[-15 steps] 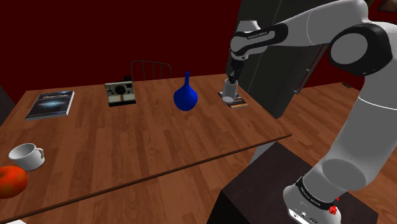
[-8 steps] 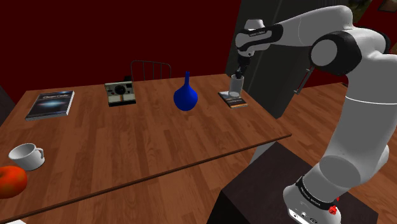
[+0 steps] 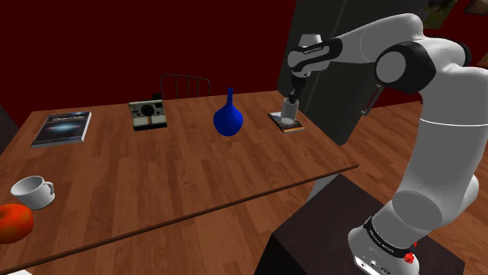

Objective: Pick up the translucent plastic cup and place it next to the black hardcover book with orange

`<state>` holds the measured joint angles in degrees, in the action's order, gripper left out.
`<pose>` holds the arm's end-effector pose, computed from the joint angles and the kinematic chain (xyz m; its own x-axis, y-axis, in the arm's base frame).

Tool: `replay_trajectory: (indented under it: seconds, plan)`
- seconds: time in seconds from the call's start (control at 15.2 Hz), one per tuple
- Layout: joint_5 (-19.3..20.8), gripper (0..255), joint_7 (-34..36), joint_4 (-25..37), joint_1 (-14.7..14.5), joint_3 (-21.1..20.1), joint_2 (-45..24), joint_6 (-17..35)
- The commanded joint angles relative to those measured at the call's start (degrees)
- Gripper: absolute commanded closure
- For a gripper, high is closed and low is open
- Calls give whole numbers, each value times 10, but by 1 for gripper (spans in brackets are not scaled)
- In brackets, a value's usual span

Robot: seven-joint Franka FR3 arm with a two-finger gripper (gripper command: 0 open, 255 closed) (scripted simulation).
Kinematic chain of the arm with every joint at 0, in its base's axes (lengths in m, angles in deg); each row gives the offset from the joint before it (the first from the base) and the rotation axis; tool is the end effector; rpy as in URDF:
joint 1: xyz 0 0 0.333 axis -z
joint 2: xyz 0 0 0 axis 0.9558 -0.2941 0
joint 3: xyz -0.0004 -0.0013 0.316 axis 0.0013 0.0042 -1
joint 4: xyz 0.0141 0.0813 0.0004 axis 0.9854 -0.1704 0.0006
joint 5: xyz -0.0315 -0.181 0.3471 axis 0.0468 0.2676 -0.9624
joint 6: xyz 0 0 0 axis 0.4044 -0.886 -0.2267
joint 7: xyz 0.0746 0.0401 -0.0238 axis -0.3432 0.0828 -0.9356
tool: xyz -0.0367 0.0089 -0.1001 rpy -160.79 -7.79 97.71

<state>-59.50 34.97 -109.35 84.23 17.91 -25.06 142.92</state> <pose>0.6280 -0.2352 0.3697 0.9642 0.2640 -0.0243 0.2645 -0.9641 0.0242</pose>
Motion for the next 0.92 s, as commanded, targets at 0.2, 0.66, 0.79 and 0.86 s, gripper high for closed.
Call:
replay_trajectory:
  seconds: [0.2,0.66,0.79,0.86]
  plan:
    - [-3,255,-1,-17,1,-2,-15,33]
    - [-8,255,-3,-35,2,-5,-41,75]
    - [-10,255,-3,-38,3,-5,-49,87]
    - [-10,255,-4,-40,3,-6,-53,93]
